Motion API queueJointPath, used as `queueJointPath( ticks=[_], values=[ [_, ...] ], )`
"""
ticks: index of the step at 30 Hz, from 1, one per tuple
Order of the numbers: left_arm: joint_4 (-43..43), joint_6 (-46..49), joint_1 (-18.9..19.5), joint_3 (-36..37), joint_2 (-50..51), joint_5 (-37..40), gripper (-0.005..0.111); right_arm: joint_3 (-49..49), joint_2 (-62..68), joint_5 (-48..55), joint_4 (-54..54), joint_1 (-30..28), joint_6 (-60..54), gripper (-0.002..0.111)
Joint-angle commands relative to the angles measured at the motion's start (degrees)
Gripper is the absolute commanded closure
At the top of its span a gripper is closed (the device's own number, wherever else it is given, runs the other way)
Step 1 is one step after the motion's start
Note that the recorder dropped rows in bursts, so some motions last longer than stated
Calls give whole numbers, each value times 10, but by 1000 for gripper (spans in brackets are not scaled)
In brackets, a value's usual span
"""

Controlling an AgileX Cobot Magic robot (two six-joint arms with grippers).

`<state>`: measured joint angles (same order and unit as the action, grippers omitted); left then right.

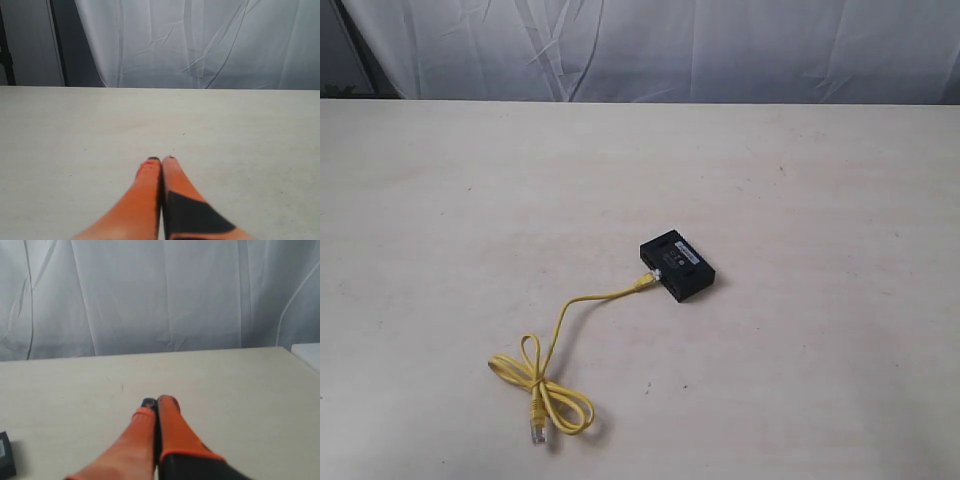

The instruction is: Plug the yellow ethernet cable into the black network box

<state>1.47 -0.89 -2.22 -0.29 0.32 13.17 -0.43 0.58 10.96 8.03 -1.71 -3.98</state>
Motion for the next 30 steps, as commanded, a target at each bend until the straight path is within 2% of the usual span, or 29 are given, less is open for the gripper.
queueJointPath(
  ticks=[1,30],
  values=[
    [-1,-2,1,3,-3,-4,107,4,-6,72,0,-6,-1,109],
    [-10,-2,1,3,-3,-4,107,4,-6,76,2,-6,-1,109]
  ],
)
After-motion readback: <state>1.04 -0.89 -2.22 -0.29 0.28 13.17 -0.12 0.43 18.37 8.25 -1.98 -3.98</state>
